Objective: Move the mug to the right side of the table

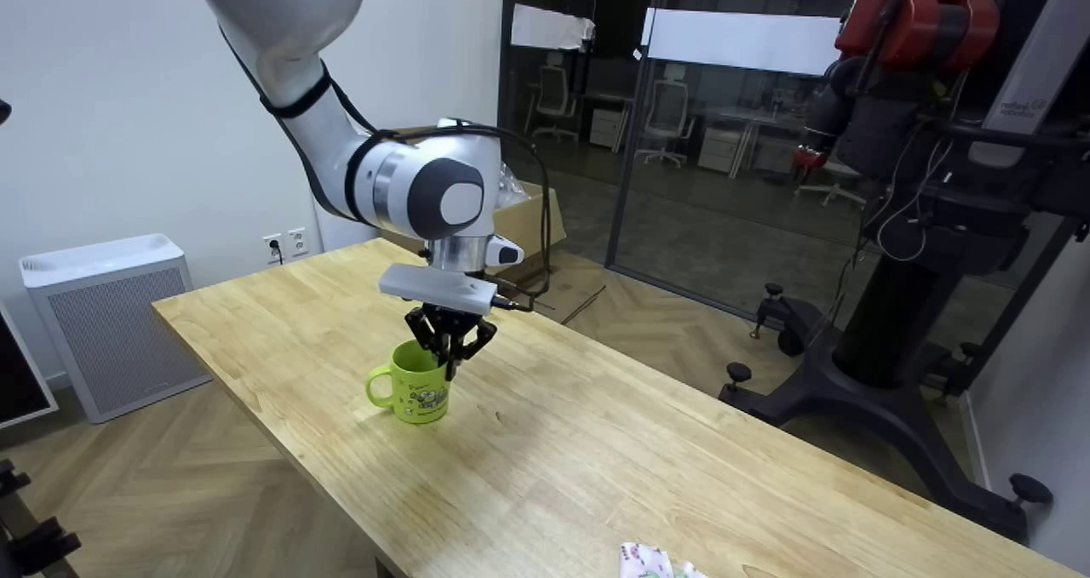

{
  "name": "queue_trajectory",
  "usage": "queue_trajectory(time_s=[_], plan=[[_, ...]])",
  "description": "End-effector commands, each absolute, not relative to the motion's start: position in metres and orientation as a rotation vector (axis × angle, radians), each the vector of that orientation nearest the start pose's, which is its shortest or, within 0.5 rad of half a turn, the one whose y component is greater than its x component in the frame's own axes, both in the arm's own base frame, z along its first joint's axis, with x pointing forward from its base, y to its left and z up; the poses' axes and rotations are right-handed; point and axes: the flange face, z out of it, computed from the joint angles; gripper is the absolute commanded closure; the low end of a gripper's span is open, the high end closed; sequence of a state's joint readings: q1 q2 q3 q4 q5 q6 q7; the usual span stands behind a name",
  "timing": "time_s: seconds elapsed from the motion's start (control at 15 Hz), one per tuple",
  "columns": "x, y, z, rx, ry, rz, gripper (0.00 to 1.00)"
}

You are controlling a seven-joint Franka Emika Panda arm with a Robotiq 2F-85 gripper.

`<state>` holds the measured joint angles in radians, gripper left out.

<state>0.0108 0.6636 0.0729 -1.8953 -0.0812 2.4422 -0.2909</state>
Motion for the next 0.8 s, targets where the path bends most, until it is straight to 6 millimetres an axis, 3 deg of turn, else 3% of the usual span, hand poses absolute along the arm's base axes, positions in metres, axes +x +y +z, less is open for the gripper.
queue_trajectory(time_s=[0.0,0.07,0.13,0.33,0.73], plan=[[0.613,0.051,0.14,-3.053,-0.671,0.179,0.9],[0.613,0.051,0.14,-3.052,-0.676,0.18,0.9],[0.613,0.051,0.14,-3.051,-0.678,0.18,0.98],[0.618,0.031,0.145,-3.173,-0.429,0.152,0.98],[0.607,-0.047,0.153,-3.236,0.028,0.149,0.98]])
